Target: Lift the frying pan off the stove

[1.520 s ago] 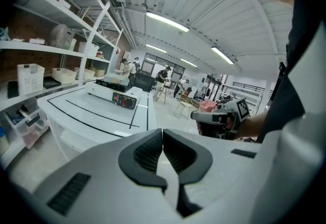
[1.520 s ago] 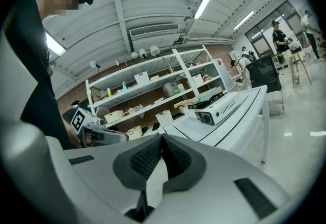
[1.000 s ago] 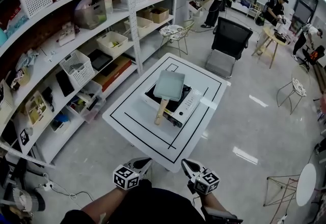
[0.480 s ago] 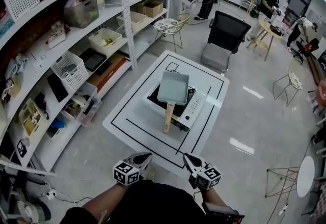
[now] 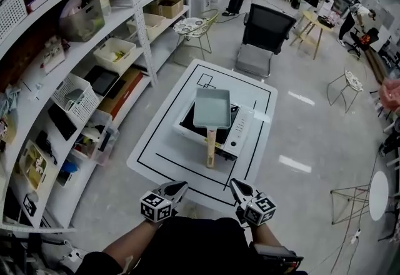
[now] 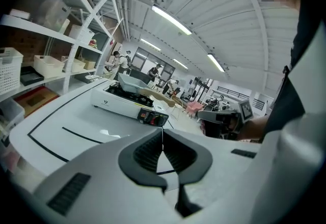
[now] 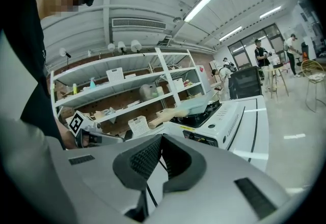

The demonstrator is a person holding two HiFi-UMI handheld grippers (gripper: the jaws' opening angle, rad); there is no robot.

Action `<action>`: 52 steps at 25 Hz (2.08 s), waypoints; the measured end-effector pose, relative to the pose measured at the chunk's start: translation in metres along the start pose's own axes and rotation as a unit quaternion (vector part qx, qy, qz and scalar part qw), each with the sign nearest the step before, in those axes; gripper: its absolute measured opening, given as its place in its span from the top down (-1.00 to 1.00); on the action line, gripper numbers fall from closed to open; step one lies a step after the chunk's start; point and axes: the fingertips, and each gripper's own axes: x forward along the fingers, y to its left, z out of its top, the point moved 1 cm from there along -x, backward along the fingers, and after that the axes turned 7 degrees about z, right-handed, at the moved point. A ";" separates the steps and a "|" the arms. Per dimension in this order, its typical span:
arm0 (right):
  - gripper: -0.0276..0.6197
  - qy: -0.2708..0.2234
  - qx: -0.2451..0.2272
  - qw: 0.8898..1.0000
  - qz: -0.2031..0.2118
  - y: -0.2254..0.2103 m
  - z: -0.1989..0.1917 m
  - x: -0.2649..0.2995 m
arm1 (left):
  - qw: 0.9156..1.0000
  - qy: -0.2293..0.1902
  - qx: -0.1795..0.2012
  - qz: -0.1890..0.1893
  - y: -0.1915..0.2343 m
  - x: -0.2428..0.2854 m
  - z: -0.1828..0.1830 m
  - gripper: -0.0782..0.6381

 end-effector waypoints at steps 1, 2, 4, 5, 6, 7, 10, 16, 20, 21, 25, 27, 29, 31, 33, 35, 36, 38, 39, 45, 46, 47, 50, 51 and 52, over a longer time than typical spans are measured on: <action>0.84 0.000 0.000 1.000 -0.004 -0.001 0.001 0.001 | 1.000 0.002 0.001 -0.003 0.002 0.001 0.001 0.76; 0.84 0.000 0.001 1.000 -0.007 -0.001 0.002 0.002 | 1.000 0.004 0.000 -0.006 0.004 0.003 0.003 0.76; 0.84 0.004 0.002 1.000 -0.012 -0.004 0.002 0.001 | 1.000 0.003 -0.004 -0.009 0.007 0.006 0.007 0.76; 0.84 0.006 0.002 1.000 -0.014 -0.005 0.002 0.000 | 1.000 0.000 -0.007 -0.009 0.007 0.007 0.010 0.76; 0.84 0.008 0.002 1.000 -0.016 -0.007 0.002 -0.001 | 1.000 -0.003 -0.010 -0.009 0.007 0.008 0.012 0.76; 0.84 0.010 0.001 1.000 -0.018 -0.009 0.002 -0.002 | 1.000 -0.006 -0.012 -0.009 0.007 0.009 0.015 0.76; 0.84 0.010 -0.006 1.000 -0.020 -0.019 0.006 -0.001 | 1.000 -0.011 -0.007 -0.008 0.008 0.017 0.022 0.76; 0.84 0.008 -0.006 1.000 -0.003 -0.032 0.014 -0.002 | 1.000 -0.016 -0.012 0.021 0.010 0.026 0.034 0.76; 0.84 0.012 -0.011 1.000 0.024 -0.041 0.020 0.002 | 0.999 -0.023 -0.018 0.043 0.010 0.034 0.045 0.76; 0.84 0.013 -0.011 0.999 0.031 -0.043 0.022 0.003 | 0.998 -0.026 -0.025 0.047 0.010 0.036 0.049 0.76; 0.84 0.006 -0.011 0.999 0.053 -0.052 0.031 0.001 | 0.995 -0.042 -0.074 0.056 0.010 0.044 0.063 0.76; 0.84 0.001 -0.011 0.998 0.063 -0.058 0.035 0.001 | 0.993 -0.048 -0.094 0.057 0.010 0.050 0.071 0.76; 0.84 -0.004 -0.008 0.998 0.070 -0.064 0.037 0.002 | 0.991 -0.048 -0.108 0.055 0.010 0.054 0.078 0.76; 0.84 -0.013 -0.002 0.997 0.072 -0.069 0.037 0.005 | 0.990 -0.046 -0.121 0.052 0.011 0.058 0.083 0.75; 0.84 -0.020 0.006 0.997 0.071 -0.072 0.036 0.008 | 0.989 -0.043 -0.133 0.048 0.012 0.062 0.087 0.75; 0.84 -0.023 0.011 0.997 0.069 -0.074 0.034 0.010 | 0.987 -0.037 -0.148 0.042 0.016 0.067 0.088 0.75; 0.84 -0.025 0.014 0.997 0.068 -0.075 0.033 0.011 | 0.986 -0.034 -0.156 0.039 0.018 0.070 0.088 0.75; 0.84 -0.028 0.017 0.998 0.062 -0.076 0.033 0.012 | 0.985 -0.025 -0.171 0.027 0.021 0.076 0.090 0.75; 0.84 -0.029 0.019 0.998 0.057 -0.077 0.033 0.012 | 0.983 -0.021 -0.179 0.018 0.022 0.080 0.093 0.74; 0.84 -0.035 0.022 0.999 0.015 -0.078 0.032 0.023 | 0.972 0.025 -0.228 -0.042 0.032 0.099 0.091 0.38; 0.84 -0.036 0.022 0.999 0.007 -0.078 0.033 0.025 | 0.970 0.028 -0.237 -0.052 0.034 0.101 0.093 0.34; 0.84 -0.036 0.023 0.999 -0.001 -0.077 0.034 0.026 | 0.966 0.029 -0.248 -0.065 0.033 0.103 0.096 0.31; 0.84 -0.033 0.024 0.999 -0.026 -0.077 0.035 0.027 | 0.948 0.030 -0.296 -0.110 0.033 0.107 0.104 0.25; 0.84 -0.033 0.024 0.999 -0.034 -0.077 0.035 0.028 | 0.942 0.031 -0.311 -0.123 0.033 0.109 0.105 0.22; 0.84 -0.033 0.025 0.998 -0.042 -0.077 0.036 0.029 | 0.937 0.034 -0.321 -0.134 0.033 0.111 0.106 0.19</action>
